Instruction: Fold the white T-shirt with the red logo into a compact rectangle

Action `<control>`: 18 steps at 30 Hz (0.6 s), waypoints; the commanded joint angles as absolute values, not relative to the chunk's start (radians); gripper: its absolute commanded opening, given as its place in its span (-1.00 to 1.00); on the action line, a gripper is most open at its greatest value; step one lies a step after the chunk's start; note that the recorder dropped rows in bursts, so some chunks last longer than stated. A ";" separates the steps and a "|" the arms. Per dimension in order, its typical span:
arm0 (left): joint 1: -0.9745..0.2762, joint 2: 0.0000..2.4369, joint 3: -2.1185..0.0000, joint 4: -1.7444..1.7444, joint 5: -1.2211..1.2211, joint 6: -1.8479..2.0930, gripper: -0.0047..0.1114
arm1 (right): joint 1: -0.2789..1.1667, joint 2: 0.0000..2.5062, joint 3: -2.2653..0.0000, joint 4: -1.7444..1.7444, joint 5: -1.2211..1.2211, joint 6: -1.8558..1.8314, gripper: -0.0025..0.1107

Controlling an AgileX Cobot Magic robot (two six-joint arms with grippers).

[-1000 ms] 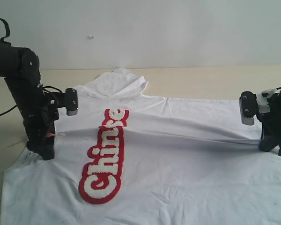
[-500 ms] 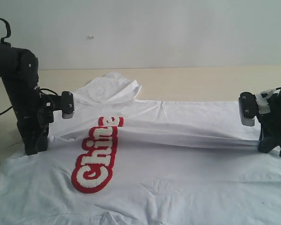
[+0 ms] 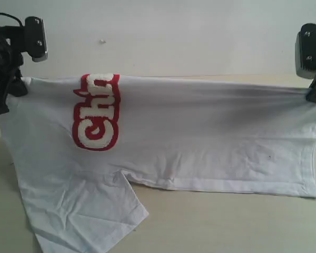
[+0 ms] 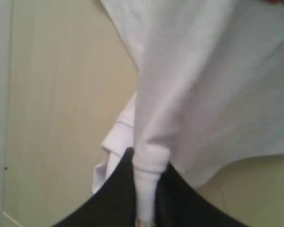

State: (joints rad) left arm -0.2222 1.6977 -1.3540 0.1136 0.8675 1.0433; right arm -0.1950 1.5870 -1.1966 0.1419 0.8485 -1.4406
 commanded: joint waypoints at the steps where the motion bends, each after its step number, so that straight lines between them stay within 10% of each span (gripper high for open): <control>1: -0.207 1.552 -1.353 0.251 0.990 1.039 -0.85 | -0.209 1.479 -1.248 0.097 0.925 -1.445 -0.96; 18: -0.179 1.106 -1.337 -0.076 1.221 1.148 -0.85 | -0.109 1.180 -1.313 0.166 1.221 -1.377 -0.96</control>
